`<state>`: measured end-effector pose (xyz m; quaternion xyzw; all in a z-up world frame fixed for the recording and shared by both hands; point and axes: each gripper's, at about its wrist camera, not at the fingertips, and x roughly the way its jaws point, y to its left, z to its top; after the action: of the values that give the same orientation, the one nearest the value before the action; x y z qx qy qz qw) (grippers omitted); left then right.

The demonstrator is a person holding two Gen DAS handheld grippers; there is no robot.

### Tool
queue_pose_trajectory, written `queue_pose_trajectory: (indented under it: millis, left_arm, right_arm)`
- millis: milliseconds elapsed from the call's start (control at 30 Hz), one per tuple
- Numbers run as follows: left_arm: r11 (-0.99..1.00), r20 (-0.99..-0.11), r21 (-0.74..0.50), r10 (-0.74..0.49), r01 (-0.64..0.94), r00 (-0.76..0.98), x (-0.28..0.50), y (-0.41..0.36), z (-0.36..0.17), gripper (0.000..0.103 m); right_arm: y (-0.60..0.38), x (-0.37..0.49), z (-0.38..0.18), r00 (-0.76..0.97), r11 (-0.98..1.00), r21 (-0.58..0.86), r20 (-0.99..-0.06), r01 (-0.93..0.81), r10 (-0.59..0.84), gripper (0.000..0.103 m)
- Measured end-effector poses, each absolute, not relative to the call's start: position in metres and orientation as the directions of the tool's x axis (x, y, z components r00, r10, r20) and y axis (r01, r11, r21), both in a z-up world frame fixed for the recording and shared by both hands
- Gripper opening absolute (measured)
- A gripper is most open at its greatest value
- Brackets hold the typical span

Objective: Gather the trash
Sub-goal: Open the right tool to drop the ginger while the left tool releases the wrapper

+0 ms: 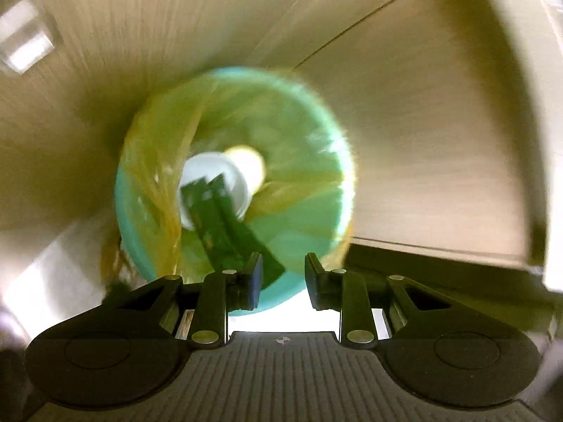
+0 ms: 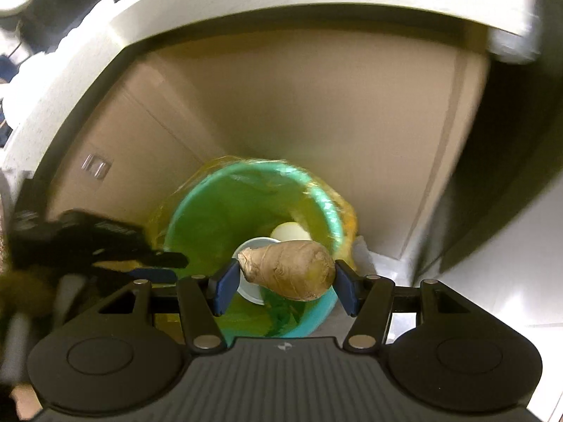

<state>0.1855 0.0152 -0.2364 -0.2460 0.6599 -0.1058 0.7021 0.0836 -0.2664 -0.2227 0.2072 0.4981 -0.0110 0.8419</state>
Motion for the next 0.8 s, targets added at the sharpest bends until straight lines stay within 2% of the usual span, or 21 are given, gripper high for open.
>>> queue_pose_trajectory:
  millis: [167,300,467,600,800]
  left_arm:
    - [0.833,-0.816,-0.551,-0.524,-0.054,0.246,0.167,0.039,-0.178,0.029]
    - [0.825,-0.755,-0.565,-0.529,0.025,0.386,0.159,0.052,-0.134,0.029]
    - [0.803,-0.659,-0.588,-0.545,0.097,0.518,0.165,0.074,-0.091,0.029]
    - [0.817,-0.619,-0.571,-0.496,0.085,0.609,0.178,0.106,-0.064,0.029]
    - [0.826,-0.644,-0.559,-0.380,-0.069,0.664,0.206,0.148,-0.047,0.029]
  right_arm:
    - [-0.233,0.140,-0.235,0.448,0.909,0.399,-0.839,0.122,0.309,0.059]
    - [-0.213,0.186,-0.251,0.346,0.876,0.462,-0.852,0.142,0.393,0.059]
    - [-0.202,0.194,-0.228,0.354,0.898,0.417,-0.868,0.141,0.348,0.059]
    - [-0.205,0.182,-0.199,0.401,0.922,0.358,-0.874,0.148,0.275,0.059]
    - [-0.194,0.184,-0.129,0.518,0.939,0.320,-0.828,0.125,0.213,0.059]
